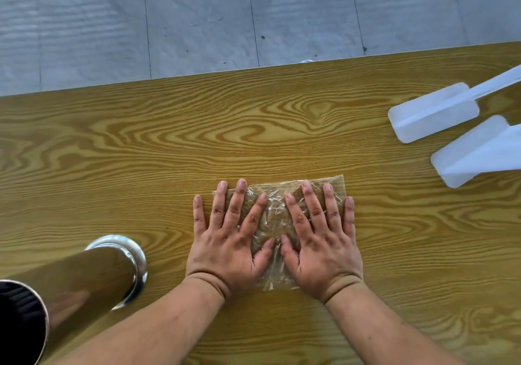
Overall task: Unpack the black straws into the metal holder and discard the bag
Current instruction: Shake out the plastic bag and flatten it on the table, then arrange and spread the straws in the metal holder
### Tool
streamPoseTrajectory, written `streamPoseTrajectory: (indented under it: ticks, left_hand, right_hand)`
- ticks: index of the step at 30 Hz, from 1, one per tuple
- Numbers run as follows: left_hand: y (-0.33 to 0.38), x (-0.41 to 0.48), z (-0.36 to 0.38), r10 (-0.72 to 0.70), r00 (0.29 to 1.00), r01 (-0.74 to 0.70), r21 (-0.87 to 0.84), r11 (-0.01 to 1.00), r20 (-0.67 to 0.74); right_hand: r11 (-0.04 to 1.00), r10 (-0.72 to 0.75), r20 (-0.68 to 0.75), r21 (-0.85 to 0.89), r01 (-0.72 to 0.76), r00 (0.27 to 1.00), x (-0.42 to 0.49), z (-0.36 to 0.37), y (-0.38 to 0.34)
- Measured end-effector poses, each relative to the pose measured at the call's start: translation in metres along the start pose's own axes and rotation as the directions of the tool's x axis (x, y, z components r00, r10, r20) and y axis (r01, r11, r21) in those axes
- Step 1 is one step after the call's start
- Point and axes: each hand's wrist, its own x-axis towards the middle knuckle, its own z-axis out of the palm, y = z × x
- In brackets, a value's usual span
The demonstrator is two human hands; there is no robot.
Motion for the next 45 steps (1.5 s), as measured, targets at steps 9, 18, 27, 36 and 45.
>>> streamPoseTrajectory:
  ticks: [9,18,27,36,45]
  left_hand:
    - [0.004,0.0,-0.013,-0.033,0.993,0.038,-0.041,0.998,0.114]
    - [0.004,-0.002,-0.126,-0.024,0.93,-0.027,0.134,0.991,0.367]
    - [-0.061,-0.065,-0.235,0.074,0.994,-0.076,0.025,0.997,0.083]
    - [-0.163,-0.12,-0.27,-0.256,0.964,0.267,-0.226,0.937,0.077]
    - [-0.202,-0.14,-0.257,-0.284,0.947,0.32,-0.346,0.882,0.154]
  right_hand:
    - [0.999,0.039,0.163,-0.003,-0.039,0.986,0.001,-0.013,-0.005]
    - [0.982,0.176,0.327,0.003,-0.187,0.929,0.021,-0.098,-0.053]
    - [0.945,0.0,0.246,0.317,-0.081,0.969,0.007,-0.163,-0.159]
    - [0.752,-0.015,0.313,0.63,-0.196,0.95,0.02,-0.191,-0.258]
    - [0.794,0.066,0.291,0.564,-0.227,0.954,0.013,-0.181,-0.292]
